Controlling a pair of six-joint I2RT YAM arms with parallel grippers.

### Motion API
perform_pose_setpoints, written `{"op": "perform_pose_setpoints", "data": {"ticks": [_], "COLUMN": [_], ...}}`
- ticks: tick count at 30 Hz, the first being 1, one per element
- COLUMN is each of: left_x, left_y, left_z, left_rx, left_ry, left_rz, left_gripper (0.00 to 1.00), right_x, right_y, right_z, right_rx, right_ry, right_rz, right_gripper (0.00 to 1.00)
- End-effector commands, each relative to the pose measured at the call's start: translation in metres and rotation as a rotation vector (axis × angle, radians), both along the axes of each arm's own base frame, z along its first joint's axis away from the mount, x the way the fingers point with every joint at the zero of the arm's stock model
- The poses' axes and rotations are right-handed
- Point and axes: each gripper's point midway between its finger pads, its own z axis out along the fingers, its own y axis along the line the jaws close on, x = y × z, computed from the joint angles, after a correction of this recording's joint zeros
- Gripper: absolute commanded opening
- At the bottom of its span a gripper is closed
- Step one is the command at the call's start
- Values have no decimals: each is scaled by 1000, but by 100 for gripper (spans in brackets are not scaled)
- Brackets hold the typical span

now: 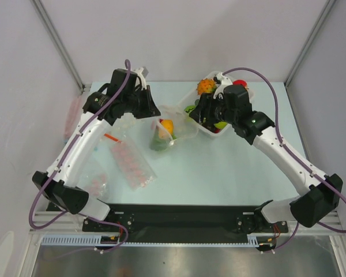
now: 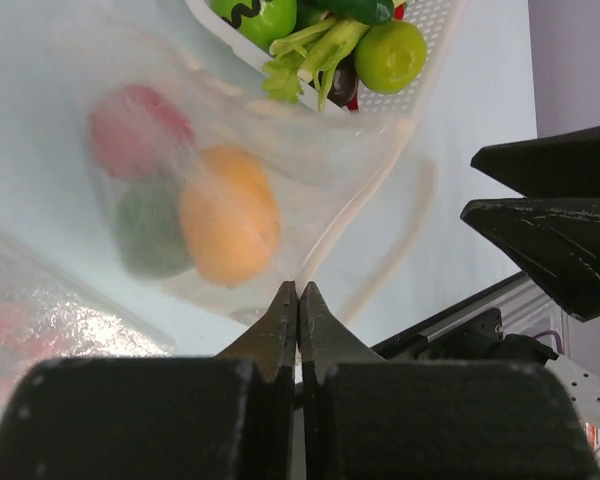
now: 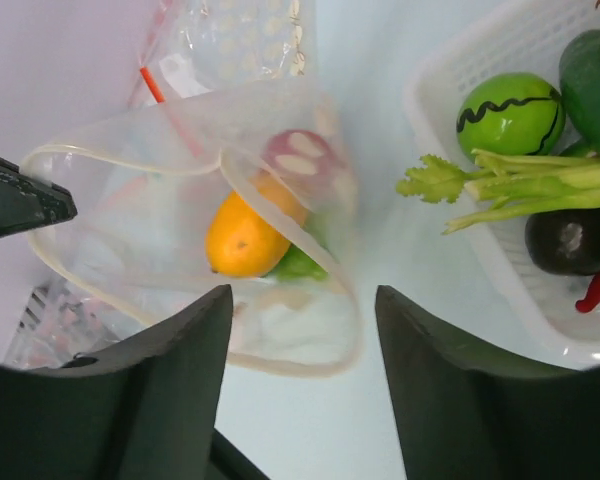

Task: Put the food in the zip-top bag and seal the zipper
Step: Adjust the zipper food storage bag at the center of the board, then pick up the fake vegetable from the bin.

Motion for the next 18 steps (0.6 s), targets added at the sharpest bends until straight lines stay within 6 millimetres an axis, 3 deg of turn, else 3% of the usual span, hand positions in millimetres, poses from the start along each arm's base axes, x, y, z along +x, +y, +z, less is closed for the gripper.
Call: {"op": "perform_pose_setpoints", "data": {"ticks": [1,6,8,15,18], "left_x": [1,4,6,11,10], "left_y": [6,-1,-3,-4,-4], "left_z": [8,-19,-22,-28,-30], "left_rx": [-8,-20,-20,9,15], "left_ry": [-33,13,22,33,34], "left_rz": [19,18,16,2,0], "left_gripper": [0,0,0,0,0], "right_x": [-2,4,7,32,39], "right_y": [3,-15,-23,-77,-86], "right_z": [2,-9,-9,-36,-47], "right_rx": [24,37,59,17,-27], "right_ry": [14,53,60,150,162], "right_rz": [55,21,0,-208,-226], "right_gripper": [67,72,72,72,73]}}
